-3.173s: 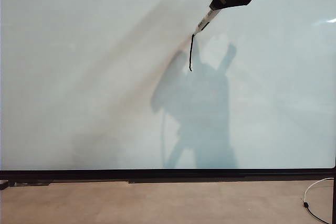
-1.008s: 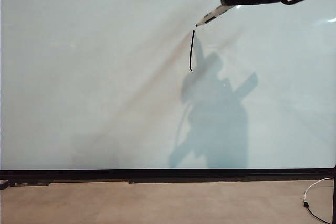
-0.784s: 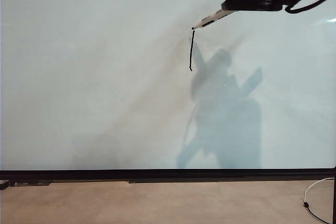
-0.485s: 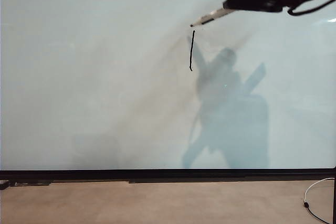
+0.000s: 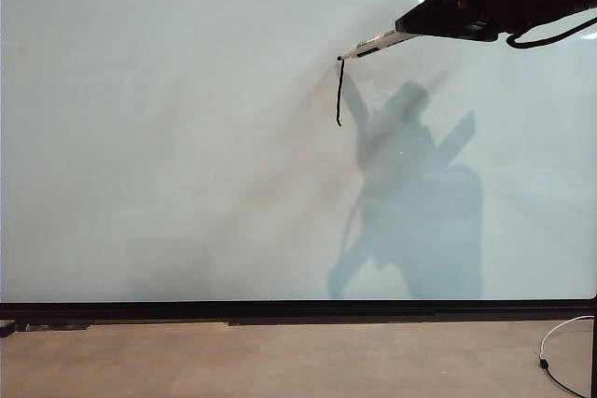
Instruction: Pick up the pen on the shelf to the right of the whiteboard and draw a rectangle.
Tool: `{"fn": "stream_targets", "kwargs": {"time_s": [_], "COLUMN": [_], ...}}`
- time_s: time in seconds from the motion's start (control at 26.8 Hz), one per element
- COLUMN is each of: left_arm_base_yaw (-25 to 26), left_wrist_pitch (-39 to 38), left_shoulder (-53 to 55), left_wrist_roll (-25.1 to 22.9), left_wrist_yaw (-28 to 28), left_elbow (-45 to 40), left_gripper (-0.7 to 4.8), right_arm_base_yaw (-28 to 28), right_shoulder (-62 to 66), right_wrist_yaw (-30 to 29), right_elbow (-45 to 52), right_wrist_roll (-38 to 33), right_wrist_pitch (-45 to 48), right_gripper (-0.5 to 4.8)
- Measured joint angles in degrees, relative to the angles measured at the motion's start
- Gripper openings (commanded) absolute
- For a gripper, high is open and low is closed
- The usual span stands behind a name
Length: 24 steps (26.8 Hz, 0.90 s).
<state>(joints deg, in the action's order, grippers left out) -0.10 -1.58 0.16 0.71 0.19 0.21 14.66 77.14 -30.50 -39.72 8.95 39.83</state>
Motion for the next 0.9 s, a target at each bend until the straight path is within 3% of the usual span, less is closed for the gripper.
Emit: {"fn": "stream_targets", "kwargs": {"time_s": [0.9], "left_arm_base_yaw": [0.00], "left_wrist_pitch": [0.00], "left_shoulder": [0.00], "left_wrist_roll": [-0.02], "left_wrist_yaw": [0.00], "left_elbow": [0.00], "left_gripper": [-0.04], "right_arm_base_yaw": [-0.87], "right_shoulder": [-0.15], "right_wrist_yaw": [2.32], "right_elbow": [0.00], "right_wrist_roll": [-0.11], "right_wrist_pitch": [0.61], "right_gripper": [-0.06]}}
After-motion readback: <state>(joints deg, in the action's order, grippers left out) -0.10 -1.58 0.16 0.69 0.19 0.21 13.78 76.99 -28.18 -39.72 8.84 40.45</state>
